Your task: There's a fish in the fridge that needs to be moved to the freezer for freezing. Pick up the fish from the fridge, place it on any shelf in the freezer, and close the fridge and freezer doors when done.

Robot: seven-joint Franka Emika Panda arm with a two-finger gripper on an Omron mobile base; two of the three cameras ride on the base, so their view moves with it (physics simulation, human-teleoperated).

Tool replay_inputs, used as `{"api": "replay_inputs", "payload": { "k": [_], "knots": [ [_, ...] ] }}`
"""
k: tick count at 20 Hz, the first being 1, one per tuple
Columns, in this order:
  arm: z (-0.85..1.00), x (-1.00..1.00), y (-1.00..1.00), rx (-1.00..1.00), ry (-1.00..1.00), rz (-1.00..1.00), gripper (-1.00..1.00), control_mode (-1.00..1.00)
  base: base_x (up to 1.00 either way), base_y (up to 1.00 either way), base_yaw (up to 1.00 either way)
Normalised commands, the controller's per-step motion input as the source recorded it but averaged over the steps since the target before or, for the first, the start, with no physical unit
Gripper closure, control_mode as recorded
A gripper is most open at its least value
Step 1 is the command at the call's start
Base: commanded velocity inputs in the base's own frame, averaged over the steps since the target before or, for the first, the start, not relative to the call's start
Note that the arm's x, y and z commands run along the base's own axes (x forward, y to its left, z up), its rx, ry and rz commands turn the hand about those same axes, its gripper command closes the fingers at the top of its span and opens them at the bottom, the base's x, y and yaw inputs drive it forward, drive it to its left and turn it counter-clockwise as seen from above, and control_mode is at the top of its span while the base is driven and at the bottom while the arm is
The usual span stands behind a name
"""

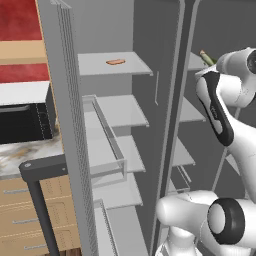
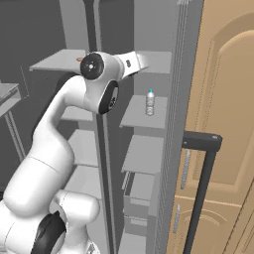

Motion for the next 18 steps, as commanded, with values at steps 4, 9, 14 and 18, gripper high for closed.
{"api": "replay_inputs", "payload": {
  "k": [4,9,14,18],
  "knots": [
    [-0.11,0.49,-0.07,0.0,0.11,0.0,1.0,-1.0,0.0,0.0,0.0],
    [-0.11,0.5,-0.17,0.0,0.13,0.02,1.0,-1.0,0.0,0.0,0.0],
    [-0.07,0.44,-0.12,0.0,0.07,0.02,1.0,-1.0,0.0,0.0,0.0],
    [-0.05,0.38,-0.21,0.02,0.02,0.02,1.0,-1.0,0.0,0.0,0.0]
  ]
}}
